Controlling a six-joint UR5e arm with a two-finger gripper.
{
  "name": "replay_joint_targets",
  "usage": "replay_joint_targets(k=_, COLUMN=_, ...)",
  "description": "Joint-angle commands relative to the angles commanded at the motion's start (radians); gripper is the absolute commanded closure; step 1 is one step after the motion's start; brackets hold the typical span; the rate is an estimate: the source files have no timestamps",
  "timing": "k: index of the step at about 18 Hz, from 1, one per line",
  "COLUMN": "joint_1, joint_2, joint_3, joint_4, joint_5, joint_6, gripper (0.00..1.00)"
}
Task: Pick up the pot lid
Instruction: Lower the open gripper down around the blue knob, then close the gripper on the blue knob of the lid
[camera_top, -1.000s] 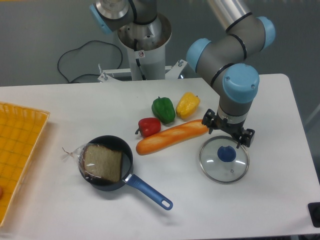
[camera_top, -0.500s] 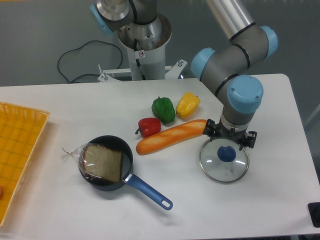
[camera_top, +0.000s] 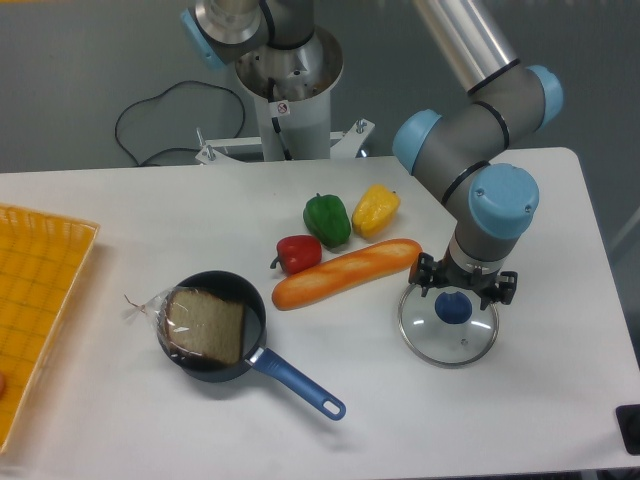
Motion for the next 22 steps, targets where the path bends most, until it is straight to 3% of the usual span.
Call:
replay_joint_targets(k=10, joint_1=0.005, joint_2=-0.023, joint_3=-0.008, joint_4=0.06, joint_5=0.008, joint_6=0.017, gripper=0.0)
replay_joint_targets(k=22, joint_1=0.009, joint_2=-0.038, joint_3=-0.015, joint_4=0.068, joint_5=0.021, joint_6=0.017, gripper=0.01)
